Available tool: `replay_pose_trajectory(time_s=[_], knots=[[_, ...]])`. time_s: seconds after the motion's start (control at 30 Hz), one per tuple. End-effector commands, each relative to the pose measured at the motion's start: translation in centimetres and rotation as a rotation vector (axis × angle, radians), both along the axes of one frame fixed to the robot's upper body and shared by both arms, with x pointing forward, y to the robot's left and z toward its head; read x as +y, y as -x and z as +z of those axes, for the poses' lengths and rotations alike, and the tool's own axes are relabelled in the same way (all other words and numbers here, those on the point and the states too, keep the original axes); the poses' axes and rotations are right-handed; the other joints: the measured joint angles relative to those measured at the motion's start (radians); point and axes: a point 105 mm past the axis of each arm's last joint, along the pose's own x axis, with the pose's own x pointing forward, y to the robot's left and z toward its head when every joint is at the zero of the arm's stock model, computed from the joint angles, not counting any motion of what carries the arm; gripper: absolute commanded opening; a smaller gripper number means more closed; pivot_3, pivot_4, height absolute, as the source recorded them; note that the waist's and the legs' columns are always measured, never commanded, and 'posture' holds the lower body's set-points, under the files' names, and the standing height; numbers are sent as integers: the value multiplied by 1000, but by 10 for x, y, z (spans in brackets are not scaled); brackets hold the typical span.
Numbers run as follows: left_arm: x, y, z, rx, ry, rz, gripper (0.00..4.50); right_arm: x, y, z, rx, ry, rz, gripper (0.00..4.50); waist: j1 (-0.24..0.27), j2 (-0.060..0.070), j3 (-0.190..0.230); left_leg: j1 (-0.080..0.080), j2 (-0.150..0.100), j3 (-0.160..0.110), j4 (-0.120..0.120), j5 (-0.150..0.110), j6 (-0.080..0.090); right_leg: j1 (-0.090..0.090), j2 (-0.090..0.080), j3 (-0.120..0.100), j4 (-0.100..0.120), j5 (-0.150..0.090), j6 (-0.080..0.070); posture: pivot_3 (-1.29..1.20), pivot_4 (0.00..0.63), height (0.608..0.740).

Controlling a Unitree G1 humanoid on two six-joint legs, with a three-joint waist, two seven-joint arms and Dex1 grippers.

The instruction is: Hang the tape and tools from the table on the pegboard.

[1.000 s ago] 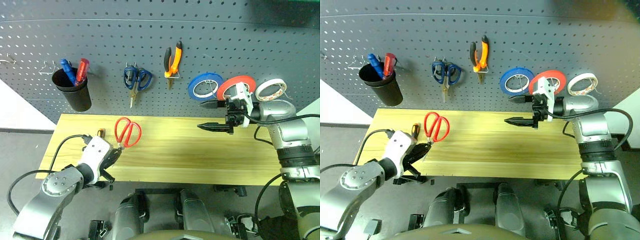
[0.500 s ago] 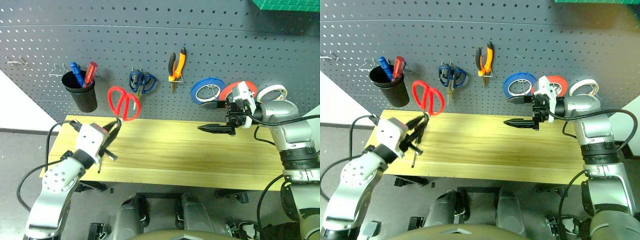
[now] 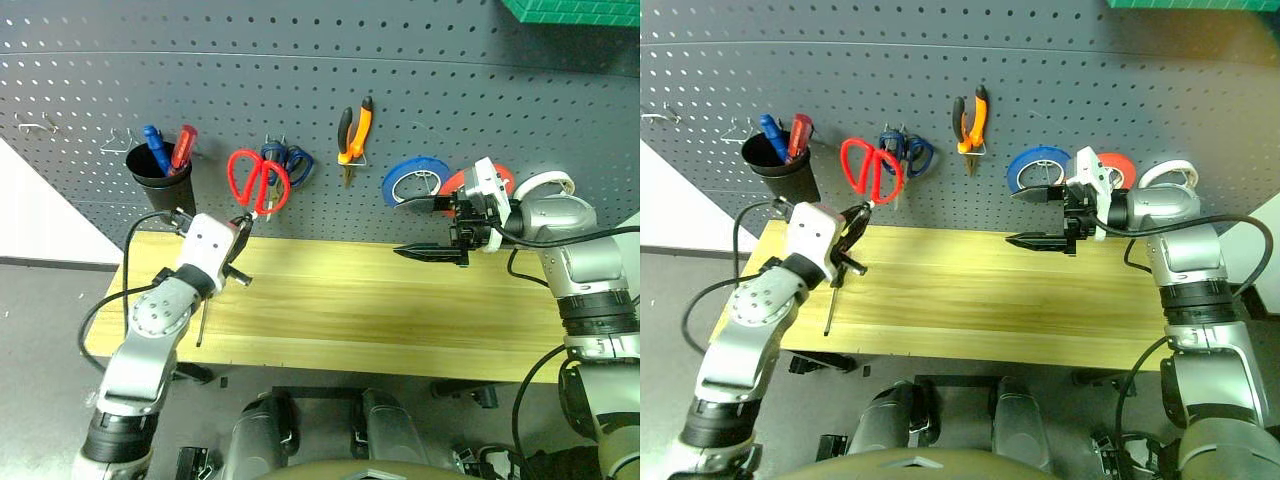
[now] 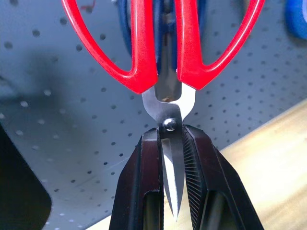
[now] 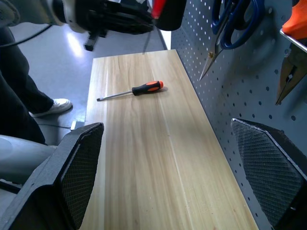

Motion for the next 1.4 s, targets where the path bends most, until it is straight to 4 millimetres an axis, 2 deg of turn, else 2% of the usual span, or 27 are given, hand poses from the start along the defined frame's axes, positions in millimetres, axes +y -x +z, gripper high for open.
replay_pose_trajectory(time_s=[0.03, 0.1, 0.3, 0.5, 0.63, 0.8, 0.93, 1.03, 1.1, 1.2, 1.4], knots=[[-8, -3, 5, -44, -53, -15, 251, -2, -1, 10, -45, -5, -5, 4500, -3, 0, 0, 0, 0, 0, 0, 0, 0, 0, 0, 0, 0, 0, 0, -85, 102, 734], [-14, -2, 7, -65, -78, -44, 251, -3, -1, 11, -47, -4, -7, 4500, -6, 0, 0, 0, 0, 0, 0, 0, 0, 0, 0, 0, 0, 0, 0, -87, 103, 734], [-15, 3, 8, -90, -82, -64, 251, -4, 0, 10, -44, -1, -11, 4500, -7, 0, 0, 0, 0, 0, 0, 0, 0, 0, 0, 0, 0, 0, 0, -90, 108, 734], [-15, -1, 1, -40, -44, -30, 251, -4, 1, 8, -41, 3, -11, 4500, -7, 0, 0, 0, 1, 0, 0, 0, 0, 0, 0, 0, 0, 0, 0, -90, 108, 734], [-18, -15, -2, -13, -61, -6, 251, -4, 0, 9, -43, 4, -14, 4500, -5, 0, 0, 0, 0, 0, 0, 0, 0, 0, 0, 0, 0, 0, 0, -95, 110, 734], [-27, -37, 9, -27, -25, 35, 251, -3, 0, 10, -45, 0, -15, 4500, -6, 0, 0, 0, 0, 0, 0, 0, 0, 1, 0, 0, 0, 0, 0, -101, 116, 734], [-39, -48, 10, -22, -12, 37, 251, -1, 1, 9, -44, -4, -8, 4500, -7, 0, 0, 1, 0, 0, 0, 0, 0, 1, 0, 0, 0, 0, 0, -108, 116, 734], [-41, -52, 9, -14, 8, 53, 251, 0, 0, 10, -49, -10, -11, 4500, -8, 0, 0, 1, 0, 0, 0, 0, 0, 1, 0, 0, 0, 0, 0, -109, 115, 734], [-42, -54, 8, -7, 23, 62, 1004, 0, -1, 12, -55, -16, -17, 4500, -8, 0, 0, 1, 0, 0, 0, 0, 0, 1, 0, 0, 1, 0, 0, -108, 114, 734], [-41, -54, 8, -6, 42, 77, 1895, 2, -2, 12, -58, -23, -18, 4500, -8, 0, 0, 1, 0, 0, 0, 0, 0, 1, 0, 0, 0, 0, 0, -110, 114, 734], [-34, -43, 15, -35, 72, 83, 3938, 3, -1, 13, -60, -40, -21, 4500, -8, 0, 0, 1, 0, 0, 1, 0, 0, 1, 0, 0, 0, 0, 0, -106, 114, 734]])
